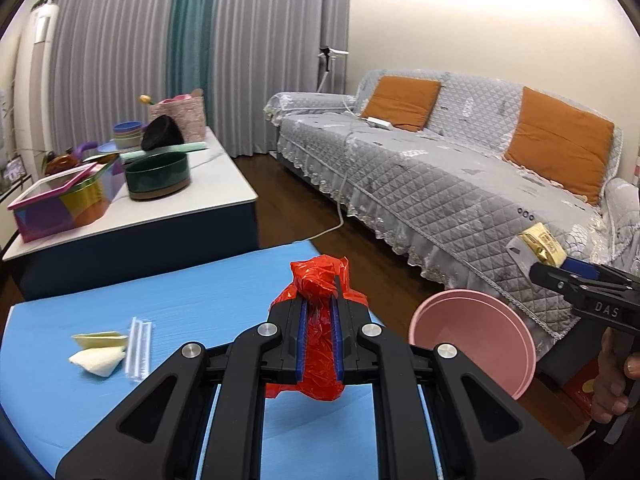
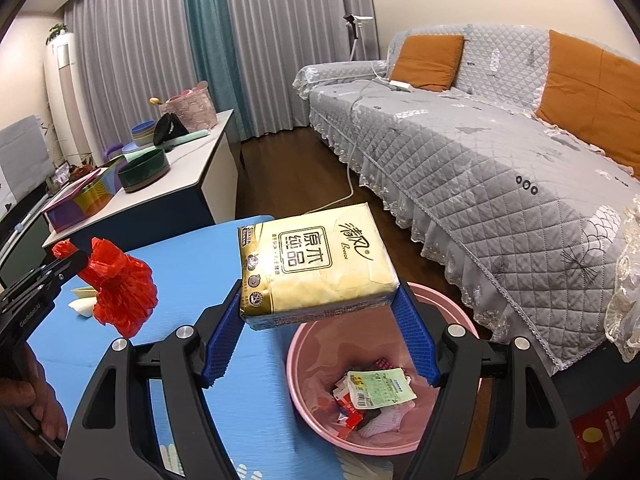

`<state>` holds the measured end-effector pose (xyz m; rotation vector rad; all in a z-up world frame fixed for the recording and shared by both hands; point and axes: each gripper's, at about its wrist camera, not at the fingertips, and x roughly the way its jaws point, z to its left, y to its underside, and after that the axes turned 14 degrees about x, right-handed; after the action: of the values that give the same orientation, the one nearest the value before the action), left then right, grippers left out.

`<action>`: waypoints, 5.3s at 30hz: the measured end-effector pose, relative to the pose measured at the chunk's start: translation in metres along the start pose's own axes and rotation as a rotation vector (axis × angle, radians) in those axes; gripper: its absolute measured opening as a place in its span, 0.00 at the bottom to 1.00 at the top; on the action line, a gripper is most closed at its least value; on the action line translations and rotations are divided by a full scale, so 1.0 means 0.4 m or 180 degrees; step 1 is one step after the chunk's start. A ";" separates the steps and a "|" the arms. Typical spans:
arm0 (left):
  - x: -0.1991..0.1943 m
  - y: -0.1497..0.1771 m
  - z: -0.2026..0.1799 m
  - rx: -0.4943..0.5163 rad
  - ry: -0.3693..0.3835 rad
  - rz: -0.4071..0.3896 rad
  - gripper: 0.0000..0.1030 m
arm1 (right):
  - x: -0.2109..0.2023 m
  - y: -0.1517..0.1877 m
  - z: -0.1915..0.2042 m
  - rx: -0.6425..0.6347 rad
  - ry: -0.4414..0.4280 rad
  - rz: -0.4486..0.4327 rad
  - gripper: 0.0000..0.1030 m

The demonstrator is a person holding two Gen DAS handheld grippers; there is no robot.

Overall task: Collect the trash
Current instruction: 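Carry the red bag with the left gripper while the right carries the tissue pack over the basin, then open both grippers over the pink basin to drop the items, then move both open grippers back to the straws and paper napkins, then grasp the paper napkins with the left gripper while the right grasps the wrapped straws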

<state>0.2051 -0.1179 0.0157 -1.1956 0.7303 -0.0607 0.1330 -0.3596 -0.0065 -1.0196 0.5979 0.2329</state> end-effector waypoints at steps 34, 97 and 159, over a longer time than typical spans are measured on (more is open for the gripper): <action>0.180 -0.046 -0.328 0.0259 0.1085 0.0325 0.28 | 0.074 -0.039 -0.191 0.0330 0.0360 0.0258 0.72; -0.080 0.287 0.656 -0.1280 -0.0888 0.0737 0.28 | 0.271 0.301 0.745 -0.0679 -0.1030 0.0739 0.32; -0.106 0.211 0.530 -0.0887 -0.0617 0.0547 0.04 | 0.206 0.240 0.668 -0.0748 -0.0633 0.0688 0.08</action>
<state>0.2602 0.1071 -0.0004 -1.3759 0.6818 0.3049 0.2529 -0.0899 -0.0213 -1.1417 0.5066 0.5995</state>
